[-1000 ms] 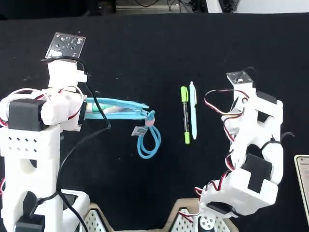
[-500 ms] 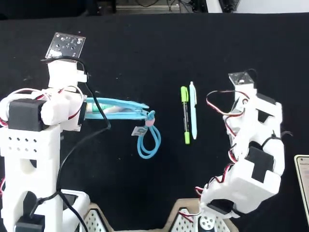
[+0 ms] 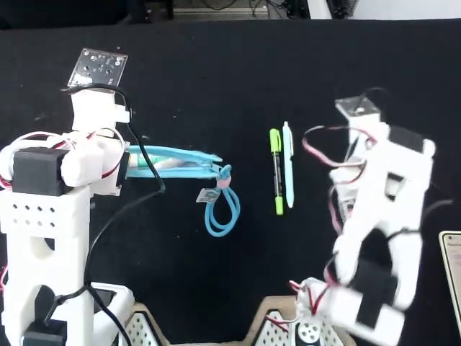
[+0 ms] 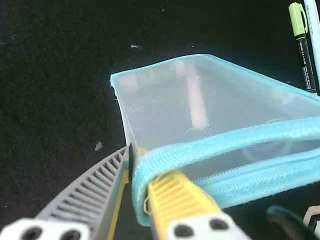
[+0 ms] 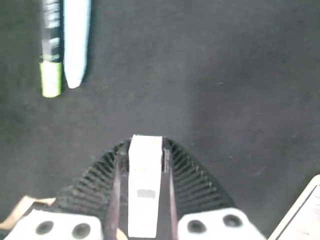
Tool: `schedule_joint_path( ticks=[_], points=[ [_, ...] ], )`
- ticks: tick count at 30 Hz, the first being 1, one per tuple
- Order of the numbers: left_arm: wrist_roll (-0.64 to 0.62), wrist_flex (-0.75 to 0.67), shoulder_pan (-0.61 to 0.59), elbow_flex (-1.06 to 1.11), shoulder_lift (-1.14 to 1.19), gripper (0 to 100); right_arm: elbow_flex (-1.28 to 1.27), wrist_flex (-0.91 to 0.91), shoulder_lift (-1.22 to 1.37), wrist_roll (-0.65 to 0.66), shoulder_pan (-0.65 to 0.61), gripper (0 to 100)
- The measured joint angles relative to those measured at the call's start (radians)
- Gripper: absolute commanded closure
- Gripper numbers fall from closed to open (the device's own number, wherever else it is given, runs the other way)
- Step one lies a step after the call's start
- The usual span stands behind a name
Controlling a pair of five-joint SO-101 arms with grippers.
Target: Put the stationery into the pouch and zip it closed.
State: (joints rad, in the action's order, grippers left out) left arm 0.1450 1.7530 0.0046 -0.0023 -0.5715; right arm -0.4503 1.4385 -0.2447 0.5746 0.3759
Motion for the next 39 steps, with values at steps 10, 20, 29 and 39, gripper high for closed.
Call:
schedule_joint_path(
  ticks=[10, 20, 29, 39],
  points=[
    [0.000, 0.000, 0.000, 0.000, 0.000, 97, -0.089, 0.006, -0.608, -0.250, -0.285, 98.7],
    [0.000, 0.000, 0.000, 0.000, 0.000, 97, -0.160, -0.341, -1.077, -0.517, -0.885, 98.7],
    [0.000, 0.000, 0.000, 0.000, 0.000, 97, -0.422, -0.801, -1.189, -0.534, -1.134, 98.7],
    [0.000, 0.000, 0.000, 0.000, 0.000, 97, -0.740, -1.286, -1.192, -0.534, -1.148, 98.8]
  ],
)
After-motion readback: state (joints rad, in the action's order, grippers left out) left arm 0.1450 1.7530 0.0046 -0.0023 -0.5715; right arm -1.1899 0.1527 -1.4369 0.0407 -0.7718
